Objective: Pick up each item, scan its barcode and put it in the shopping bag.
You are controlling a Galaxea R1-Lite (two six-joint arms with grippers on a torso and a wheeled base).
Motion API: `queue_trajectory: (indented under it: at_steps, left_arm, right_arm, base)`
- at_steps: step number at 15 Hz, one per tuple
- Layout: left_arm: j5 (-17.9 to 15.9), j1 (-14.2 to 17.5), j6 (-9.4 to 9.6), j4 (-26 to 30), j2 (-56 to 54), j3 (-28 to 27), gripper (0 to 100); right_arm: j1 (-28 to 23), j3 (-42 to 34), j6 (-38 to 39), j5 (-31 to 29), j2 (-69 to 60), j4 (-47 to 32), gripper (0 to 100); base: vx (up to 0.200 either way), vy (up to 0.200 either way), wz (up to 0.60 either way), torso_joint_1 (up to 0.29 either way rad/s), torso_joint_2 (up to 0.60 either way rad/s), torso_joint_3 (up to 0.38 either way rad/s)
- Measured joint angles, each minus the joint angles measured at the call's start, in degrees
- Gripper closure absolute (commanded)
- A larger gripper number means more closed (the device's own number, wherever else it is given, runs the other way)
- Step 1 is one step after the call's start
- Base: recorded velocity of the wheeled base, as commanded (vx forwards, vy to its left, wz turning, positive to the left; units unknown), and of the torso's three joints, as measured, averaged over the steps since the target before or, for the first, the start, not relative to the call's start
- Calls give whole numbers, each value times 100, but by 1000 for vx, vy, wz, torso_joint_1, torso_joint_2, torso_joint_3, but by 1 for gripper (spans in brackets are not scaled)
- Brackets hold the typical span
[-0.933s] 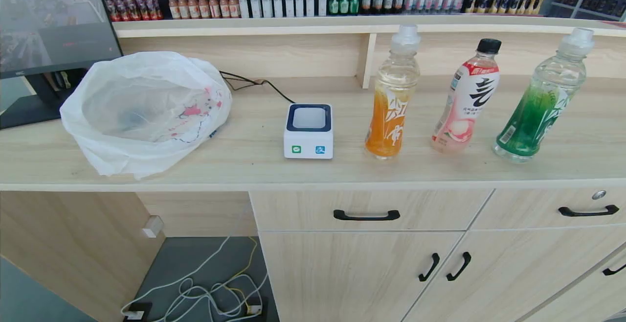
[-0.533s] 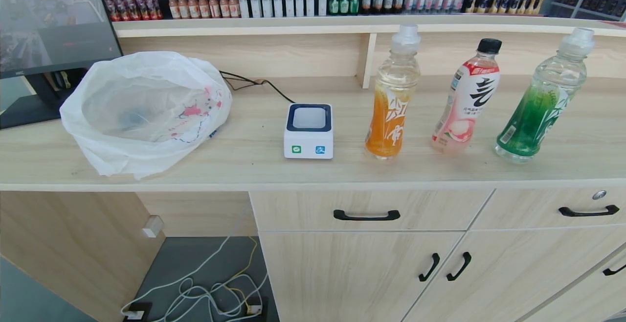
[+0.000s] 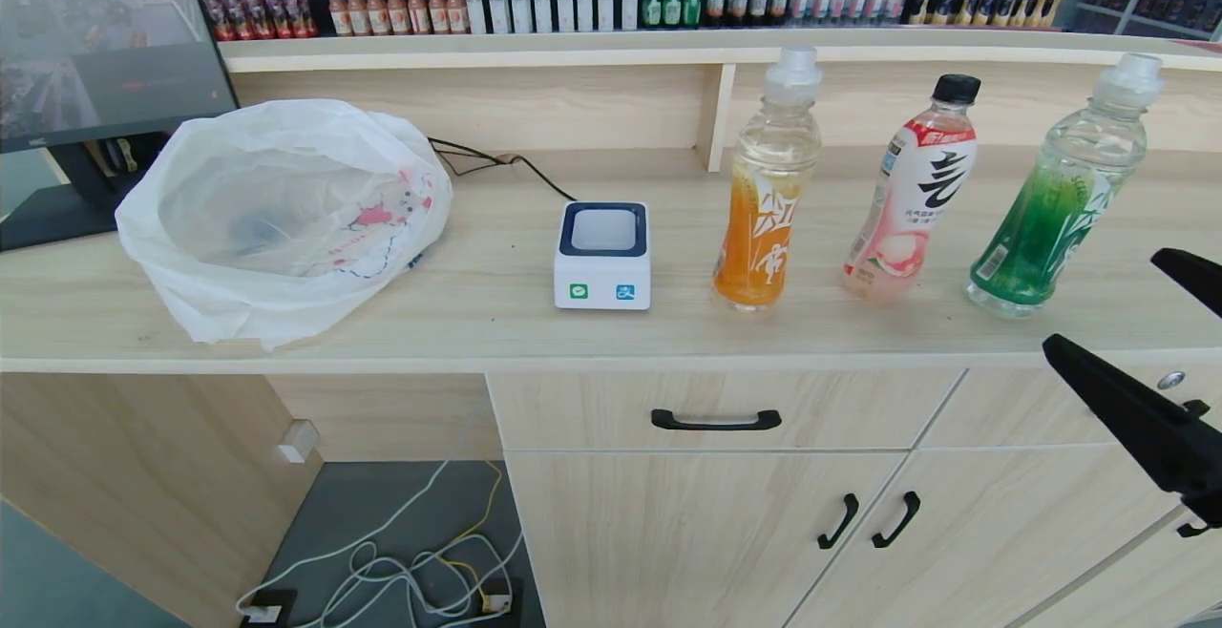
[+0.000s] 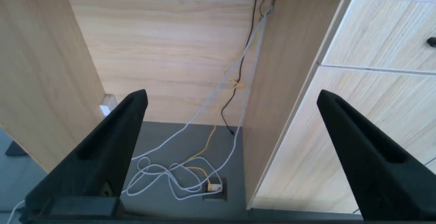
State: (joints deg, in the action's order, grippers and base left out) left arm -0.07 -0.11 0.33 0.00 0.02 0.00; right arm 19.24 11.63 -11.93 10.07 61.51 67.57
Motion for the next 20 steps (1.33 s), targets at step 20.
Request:
queue_trajectory:
  at_steps: [20]
  left_arm:
    - [2, 0, 2, 0, 0, 0, 0]
  right_arm:
    - [1469, 1218, 66, -1376, 2765, 783, 0]
  base:
    - [0, 0, 0, 0, 0, 0]
